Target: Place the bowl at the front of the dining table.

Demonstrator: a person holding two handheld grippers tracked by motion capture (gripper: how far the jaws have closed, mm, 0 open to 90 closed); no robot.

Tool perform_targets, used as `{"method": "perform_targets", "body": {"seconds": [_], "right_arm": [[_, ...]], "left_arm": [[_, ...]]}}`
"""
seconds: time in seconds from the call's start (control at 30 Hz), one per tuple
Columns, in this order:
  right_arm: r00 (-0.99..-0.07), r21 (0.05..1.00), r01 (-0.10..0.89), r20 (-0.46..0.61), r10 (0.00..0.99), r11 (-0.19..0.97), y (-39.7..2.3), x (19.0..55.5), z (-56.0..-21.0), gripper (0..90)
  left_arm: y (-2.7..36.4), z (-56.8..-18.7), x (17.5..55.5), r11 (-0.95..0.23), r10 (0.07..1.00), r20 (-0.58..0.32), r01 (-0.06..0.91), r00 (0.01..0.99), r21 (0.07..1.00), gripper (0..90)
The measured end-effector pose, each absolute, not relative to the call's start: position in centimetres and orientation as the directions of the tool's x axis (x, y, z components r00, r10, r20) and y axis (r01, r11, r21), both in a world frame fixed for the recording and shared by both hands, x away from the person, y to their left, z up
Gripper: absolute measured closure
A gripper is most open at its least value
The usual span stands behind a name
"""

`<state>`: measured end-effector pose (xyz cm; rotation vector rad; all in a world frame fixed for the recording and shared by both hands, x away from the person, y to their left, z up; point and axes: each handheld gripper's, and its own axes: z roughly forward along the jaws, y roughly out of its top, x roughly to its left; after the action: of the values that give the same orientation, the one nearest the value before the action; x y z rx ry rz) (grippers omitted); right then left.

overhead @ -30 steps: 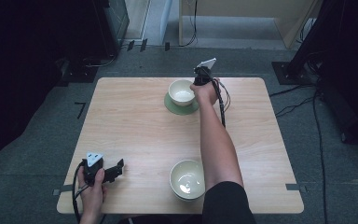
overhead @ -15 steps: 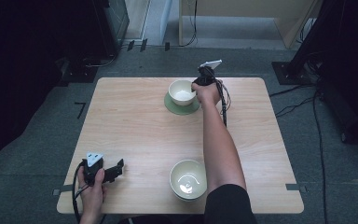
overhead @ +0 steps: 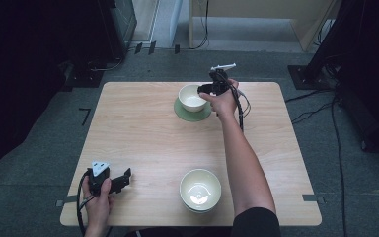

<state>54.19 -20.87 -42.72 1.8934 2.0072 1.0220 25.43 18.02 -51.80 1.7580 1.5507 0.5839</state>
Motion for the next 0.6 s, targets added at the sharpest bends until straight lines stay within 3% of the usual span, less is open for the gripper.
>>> {"method": "perform_targets", "body": {"seconds": [0.17,0.27,0.33,0.37,0.6], "right_arm": [[-0.160,0.658,0.745,0.339,0.927,-0.112,-21.9,52.6,-42.6,29.7],[-0.141,0.697,0.706,0.314,0.939,-0.127,-22.2,51.6,-42.5,35.8],[-0.151,0.718,0.691,0.260,0.954,-0.086,-22.3,50.9,-42.6,38.8],[-0.160,0.740,0.672,0.167,0.973,-0.017,-22.0,50.2,-42.8,40.3],[-0.207,0.758,0.651,0.130,0.970,0.037,-21.9,48.7,-42.8,39.0]], "left_arm": [[18.0,-51.8,25.4,-0.030,0.977,-0.115,0.656,0.177,0.754,12.7],[18.0,-51.8,25.4,-0.031,0.978,-0.113,0.656,0.177,0.754,12.7],[17.9,-51.8,25.5,-0.034,0.978,-0.111,0.656,0.177,0.754,12.7],[17.9,-51.8,25.4,-0.036,0.978,-0.109,0.657,0.178,0.753,12.7],[17.9,-51.8,25.5,-0.039,0.979,-0.105,0.657,0.177,0.753,12.8]]}}
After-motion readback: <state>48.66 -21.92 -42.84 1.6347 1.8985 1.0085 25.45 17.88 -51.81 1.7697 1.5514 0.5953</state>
